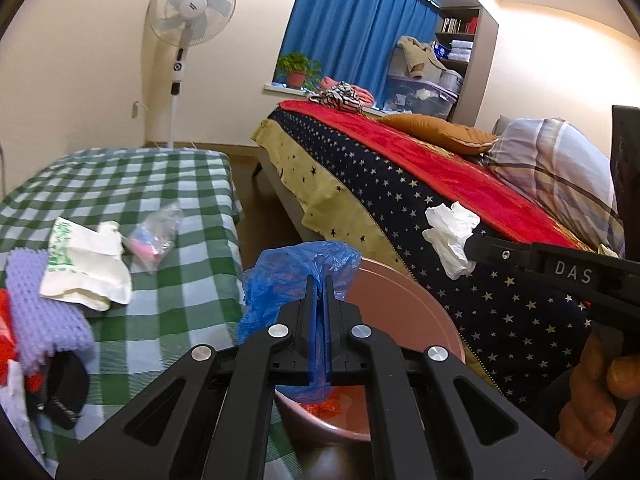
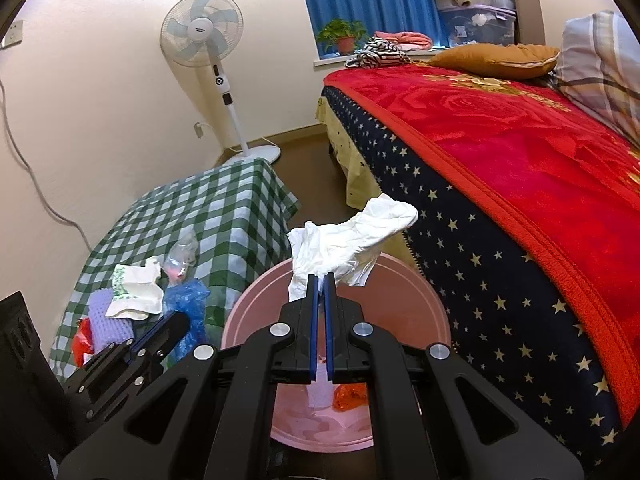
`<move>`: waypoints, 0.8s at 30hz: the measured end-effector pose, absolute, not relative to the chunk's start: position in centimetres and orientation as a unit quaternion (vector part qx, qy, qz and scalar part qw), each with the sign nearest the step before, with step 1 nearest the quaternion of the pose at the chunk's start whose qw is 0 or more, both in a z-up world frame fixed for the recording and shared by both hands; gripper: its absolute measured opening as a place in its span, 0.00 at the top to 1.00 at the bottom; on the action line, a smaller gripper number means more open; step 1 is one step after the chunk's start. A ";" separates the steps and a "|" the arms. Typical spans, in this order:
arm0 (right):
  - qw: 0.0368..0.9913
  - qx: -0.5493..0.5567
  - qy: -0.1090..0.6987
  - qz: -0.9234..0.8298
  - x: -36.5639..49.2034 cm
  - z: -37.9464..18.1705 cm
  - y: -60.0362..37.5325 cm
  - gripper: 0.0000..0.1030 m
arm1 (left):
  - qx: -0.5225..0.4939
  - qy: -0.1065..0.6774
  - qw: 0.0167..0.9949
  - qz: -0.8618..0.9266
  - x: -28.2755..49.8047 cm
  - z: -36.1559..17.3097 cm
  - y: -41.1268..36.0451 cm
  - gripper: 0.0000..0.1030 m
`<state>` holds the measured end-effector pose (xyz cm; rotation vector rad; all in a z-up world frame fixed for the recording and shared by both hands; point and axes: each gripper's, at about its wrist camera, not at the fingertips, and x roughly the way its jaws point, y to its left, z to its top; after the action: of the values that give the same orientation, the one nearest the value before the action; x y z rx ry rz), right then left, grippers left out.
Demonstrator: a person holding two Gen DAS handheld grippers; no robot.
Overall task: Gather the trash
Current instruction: 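Carry the blue bag and white tissue over the pink bin with both tools, then open both tools to drop the blue bag and tissue into the bin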
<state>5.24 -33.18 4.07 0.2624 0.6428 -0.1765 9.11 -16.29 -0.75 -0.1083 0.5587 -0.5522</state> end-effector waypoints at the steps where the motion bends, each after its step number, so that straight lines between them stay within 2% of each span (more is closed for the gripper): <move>1: 0.936 0.129 0.315 -0.088 5.3 4.0 -33.2 0.97 | -0.054 0.275 0.921 -0.271 9.3 -0.9 -16.5 0.98; 7: 0.934 0.130 0.319 -0.093 5.3 3.8 -33.5 0.97 | -0.059 0.290 0.912 -0.282 9.9 -1.7 -17.6 0.98; 10: 0.933 0.131 0.320 -0.100 5.3 3.7 -33.6 0.93 | -0.064 0.308 0.899 -0.304 10.3 -2.3 -18.3 0.96; 11: 0.932 0.134 0.320 -0.105 5.3 3.7 -33.8 0.92 | -0.064 0.317 0.895 -0.307 10.5 -2.6 -18.6 0.93; 13: 0.930 0.142 0.319 -0.112 5.3 3.7 -34.2 0.85 | -0.060 0.326 0.896 -0.294 10.5 -3.1 -18.7 0.66; 14: 0.930 0.145 0.318 -0.115 5.2 3.7 -34.3 0.78 | -0.064 0.326 0.898 -0.289 10.5 -3.2 -18.4 0.63; 15: 0.930 0.146 0.317 -0.118 5.2 3.7 -34.4 0.70 | -0.072 0.330 0.897 -0.287 10.6 -3.3 -18.1 0.63; 17: 0.930 0.146 0.314 -0.122 5.1 3.8 -34.4 0.66 | -0.076 0.331 0.897 -0.284 10.6 -3.3 -17.8 0.63; 24: 0.935 0.140 0.304 -0.119 4.9 4.1 -34.1 0.66 | -0.070 0.320 0.903 -0.278 9.9 -2.6 -17.1 0.63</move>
<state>4.87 -34.05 4.07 0.2861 0.6207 -0.2431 9.88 -17.12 -2.63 -0.1447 0.6623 -0.5746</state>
